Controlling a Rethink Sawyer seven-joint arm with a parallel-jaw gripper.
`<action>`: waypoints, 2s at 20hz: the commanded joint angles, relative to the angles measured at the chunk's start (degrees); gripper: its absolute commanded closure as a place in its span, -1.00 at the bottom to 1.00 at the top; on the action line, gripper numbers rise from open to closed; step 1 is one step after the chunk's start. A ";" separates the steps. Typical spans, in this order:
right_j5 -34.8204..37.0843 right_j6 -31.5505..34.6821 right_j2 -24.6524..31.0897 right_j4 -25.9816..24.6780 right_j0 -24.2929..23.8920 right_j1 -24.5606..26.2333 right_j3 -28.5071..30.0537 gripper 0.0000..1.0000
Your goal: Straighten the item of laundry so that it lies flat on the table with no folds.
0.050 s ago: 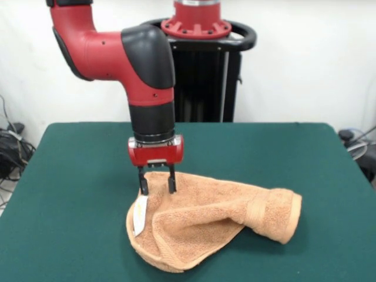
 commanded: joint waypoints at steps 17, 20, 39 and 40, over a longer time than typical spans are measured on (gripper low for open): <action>2.98 12.28 -0.62 5.97 2.84 3.63 -5.13 -1.00; 3.06 12.24 -1.03 6.38 3.49 3.72 -5.63 -1.00; 6.29 11.40 -1.26 7.53 3.78 2.25 -6.90 -1.00; 6.36 11.08 -1.26 7.35 3.47 2.35 -6.95 -1.00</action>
